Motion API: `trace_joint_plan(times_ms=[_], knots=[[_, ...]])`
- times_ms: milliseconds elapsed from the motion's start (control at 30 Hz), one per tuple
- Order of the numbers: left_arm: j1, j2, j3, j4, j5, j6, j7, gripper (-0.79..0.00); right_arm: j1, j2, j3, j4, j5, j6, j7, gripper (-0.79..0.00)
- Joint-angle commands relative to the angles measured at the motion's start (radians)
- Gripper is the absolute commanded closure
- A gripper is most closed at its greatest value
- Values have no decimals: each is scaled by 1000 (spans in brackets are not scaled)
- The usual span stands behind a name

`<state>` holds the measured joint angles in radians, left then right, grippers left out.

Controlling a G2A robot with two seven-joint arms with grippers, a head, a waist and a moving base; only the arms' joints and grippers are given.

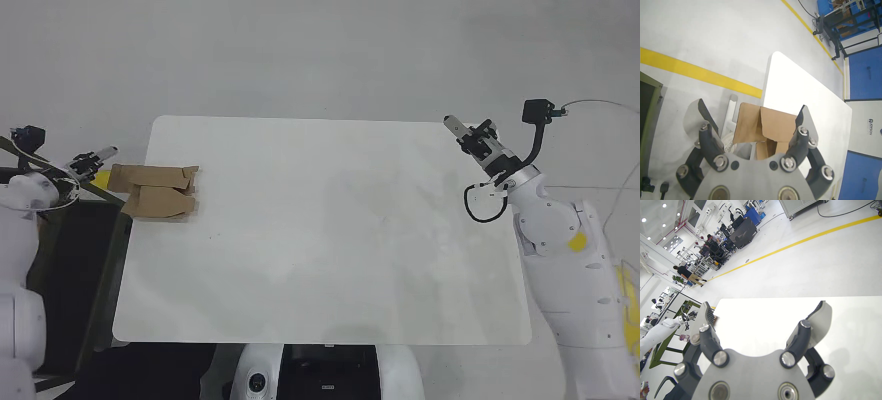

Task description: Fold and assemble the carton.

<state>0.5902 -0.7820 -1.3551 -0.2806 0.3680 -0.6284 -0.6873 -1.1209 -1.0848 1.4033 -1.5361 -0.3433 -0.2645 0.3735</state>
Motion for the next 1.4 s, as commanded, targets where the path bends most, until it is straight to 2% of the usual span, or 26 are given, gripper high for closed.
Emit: trace_joint_plan(times_ms=[0,400,467,500,533,567,833,900,933,967,1067,1233,1367], knots=[[-9,-5,11,13,11,4,-10,-785,0,0,0,0,0,0,0,-785],[-38,-15,63,60,98,-34,-34,-785,0,0,0,0,0,0,0,-785],[-42,-15,65,67,101,-32,-34,-671,0,0,0,0,0,0,0,-785],[-44,-14,66,71,103,-28,-33,-585,0,0,0,0,0,0,0,-785],[-46,-13,68,72,111,-20,-25,-443,0,0,0,0,0,0,0,-785],[-47,-13,71,74,120,-10,-18,-369,0,0,0,0,0,0,0,-785],[-51,-14,78,83,127,1,-9,-234,0,0,0,0,0,0,0,-785],[-51,-13,76,87,119,-1,-11,-114,0,0,0,0,0,0,0,-785],[-52,-13,75,87,117,-1,-14,-99,0,0,0,0,0,0,0,-785],[-52,-13,76,87,117,-3,-16,-89,0,0,0,0,0,0,0,-785],[-51,-12,76,88,115,-2,-20,-129,0,0,0,0,0,0,0,-785],[-48,-14,83,84,120,-2,-23,-111,0,0,0,0,0,0,0,-785],[-47,-17,88,83,124,4,-24,-163,0,0,0,0,0,0,0,-785]])
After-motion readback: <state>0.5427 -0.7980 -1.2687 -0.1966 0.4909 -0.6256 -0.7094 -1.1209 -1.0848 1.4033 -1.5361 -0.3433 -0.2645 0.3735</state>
